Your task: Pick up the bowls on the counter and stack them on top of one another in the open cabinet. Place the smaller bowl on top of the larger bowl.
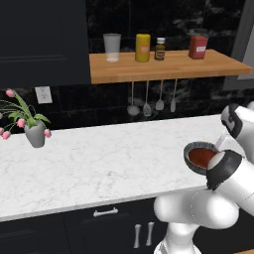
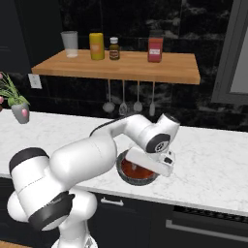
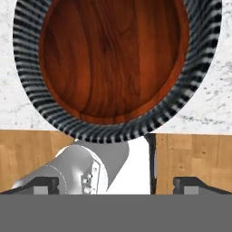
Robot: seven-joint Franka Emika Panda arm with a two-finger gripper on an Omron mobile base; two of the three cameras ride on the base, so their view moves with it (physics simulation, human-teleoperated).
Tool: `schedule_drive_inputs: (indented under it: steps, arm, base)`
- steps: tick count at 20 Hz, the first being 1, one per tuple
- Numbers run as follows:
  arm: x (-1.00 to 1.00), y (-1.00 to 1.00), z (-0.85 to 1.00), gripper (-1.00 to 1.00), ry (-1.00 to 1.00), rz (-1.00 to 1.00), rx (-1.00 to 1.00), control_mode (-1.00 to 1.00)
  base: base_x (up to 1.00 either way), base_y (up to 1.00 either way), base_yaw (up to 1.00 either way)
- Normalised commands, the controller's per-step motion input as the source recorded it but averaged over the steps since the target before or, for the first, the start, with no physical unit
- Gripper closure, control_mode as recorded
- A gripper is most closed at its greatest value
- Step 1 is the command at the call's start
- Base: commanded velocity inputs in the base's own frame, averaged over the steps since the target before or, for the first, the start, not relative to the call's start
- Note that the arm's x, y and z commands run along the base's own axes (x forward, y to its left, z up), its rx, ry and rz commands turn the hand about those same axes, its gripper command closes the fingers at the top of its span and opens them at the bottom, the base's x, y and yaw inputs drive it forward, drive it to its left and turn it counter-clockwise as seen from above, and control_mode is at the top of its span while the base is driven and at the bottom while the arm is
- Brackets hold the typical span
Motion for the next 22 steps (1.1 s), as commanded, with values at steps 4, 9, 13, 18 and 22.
schedule_drive_inputs:
  steps: [4,9,13,18,22]
  arm:
    - [0.07,0.01,-0.37,-1.00,-0.02,-0.21,0.08,-1.00]
    - [0.03,0.13,-0.20,-1.00,-0.09,-0.19,0.00,-1.00]
    - [0.27,0.29,-0.21,-1.00,-0.09,-0.16,0.00,-1.00]
    - [0.02,0.08,-0.37,-1.00,-0.05,-0.13,0.00,-1.00]
    - [0.00,0.00,-0.28,-1.00,0.00,-0.12,0.00,-1.00]
  base:
    - [0.00,0.00,0.00]
    - [0.00,0.00,0.00]
    - [0.00,0.00,0.00]
    - [0.00,0.00,0.00]
    - [0.00,0.00,0.00]
